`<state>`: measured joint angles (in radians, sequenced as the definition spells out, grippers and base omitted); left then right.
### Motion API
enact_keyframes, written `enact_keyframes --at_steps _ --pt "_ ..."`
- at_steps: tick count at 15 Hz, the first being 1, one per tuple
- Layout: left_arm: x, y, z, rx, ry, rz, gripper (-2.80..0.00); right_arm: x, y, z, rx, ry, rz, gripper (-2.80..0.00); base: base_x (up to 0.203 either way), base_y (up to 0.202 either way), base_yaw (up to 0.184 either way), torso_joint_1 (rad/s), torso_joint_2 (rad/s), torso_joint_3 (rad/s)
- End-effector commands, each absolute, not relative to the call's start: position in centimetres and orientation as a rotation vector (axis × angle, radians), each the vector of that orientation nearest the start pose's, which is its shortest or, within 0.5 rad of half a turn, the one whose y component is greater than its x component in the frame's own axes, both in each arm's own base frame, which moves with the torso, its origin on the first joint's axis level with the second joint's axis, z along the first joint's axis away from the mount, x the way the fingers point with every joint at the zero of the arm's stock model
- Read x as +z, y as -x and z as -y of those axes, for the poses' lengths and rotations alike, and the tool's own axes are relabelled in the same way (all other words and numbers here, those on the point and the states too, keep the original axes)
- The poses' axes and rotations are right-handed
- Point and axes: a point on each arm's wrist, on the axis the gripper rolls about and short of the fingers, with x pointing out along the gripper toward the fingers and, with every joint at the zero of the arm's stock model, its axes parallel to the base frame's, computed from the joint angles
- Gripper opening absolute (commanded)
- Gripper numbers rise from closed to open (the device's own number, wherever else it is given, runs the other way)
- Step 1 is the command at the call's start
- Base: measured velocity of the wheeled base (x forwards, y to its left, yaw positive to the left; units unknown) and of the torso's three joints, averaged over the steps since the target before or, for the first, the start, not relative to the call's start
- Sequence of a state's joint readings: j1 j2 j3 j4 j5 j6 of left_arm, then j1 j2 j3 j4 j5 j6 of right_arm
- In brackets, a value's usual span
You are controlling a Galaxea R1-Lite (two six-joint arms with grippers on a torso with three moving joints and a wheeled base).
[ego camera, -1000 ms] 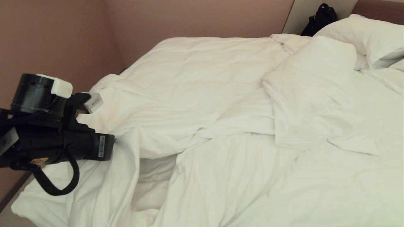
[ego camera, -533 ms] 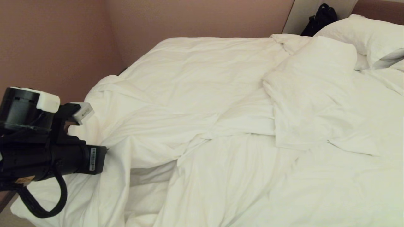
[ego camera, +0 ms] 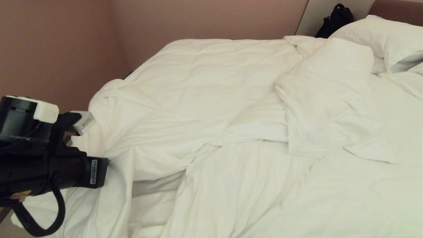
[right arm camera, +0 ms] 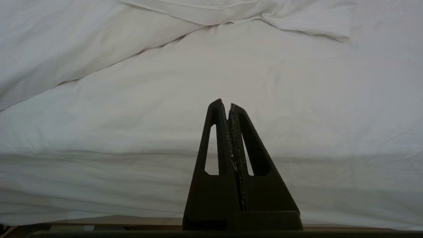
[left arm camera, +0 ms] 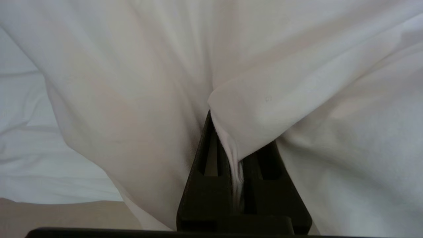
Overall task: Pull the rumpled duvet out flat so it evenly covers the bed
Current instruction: Flatten the corners of the folded blanket
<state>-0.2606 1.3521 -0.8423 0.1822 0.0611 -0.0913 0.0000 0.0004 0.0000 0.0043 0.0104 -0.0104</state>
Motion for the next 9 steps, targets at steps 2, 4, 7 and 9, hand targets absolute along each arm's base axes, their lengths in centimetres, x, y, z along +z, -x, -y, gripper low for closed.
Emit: enact_keyframes --at_steps 2,4,7,9 --pt "20.55 -19.67 5.1 -0.157 -0.027 -0.712 -2.8 7.5 2.28 -0.02 0.011 0.011 -0.005 -2.8 0.0 0.0 0.0 0.0 0.0 0.0" --pt "20.36 -19.53 5.07 -0.158 -0.029 -0.719 -2.8 7.5 2.28 -0.02 0.011 0.011 -0.005 -2.8 -0.115 0.0 -0.001 0.012 0.01 0.0" --pt "20.22 -19.39 5.03 -0.157 -0.024 -0.715 -2.8 7.5 2.28 -0.02 0.011 0.011 -0.005 -2.8 -0.168 0.0 0.004 -0.001 0.0 0.001" --pt "20.05 -19.51 5.06 -0.156 -0.024 -0.724 -2.8 7.5 2.28 -0.02 0.011 0.011 -0.005 -2.8 0.0 0.0 0.0 0.0 0.0 0.0"
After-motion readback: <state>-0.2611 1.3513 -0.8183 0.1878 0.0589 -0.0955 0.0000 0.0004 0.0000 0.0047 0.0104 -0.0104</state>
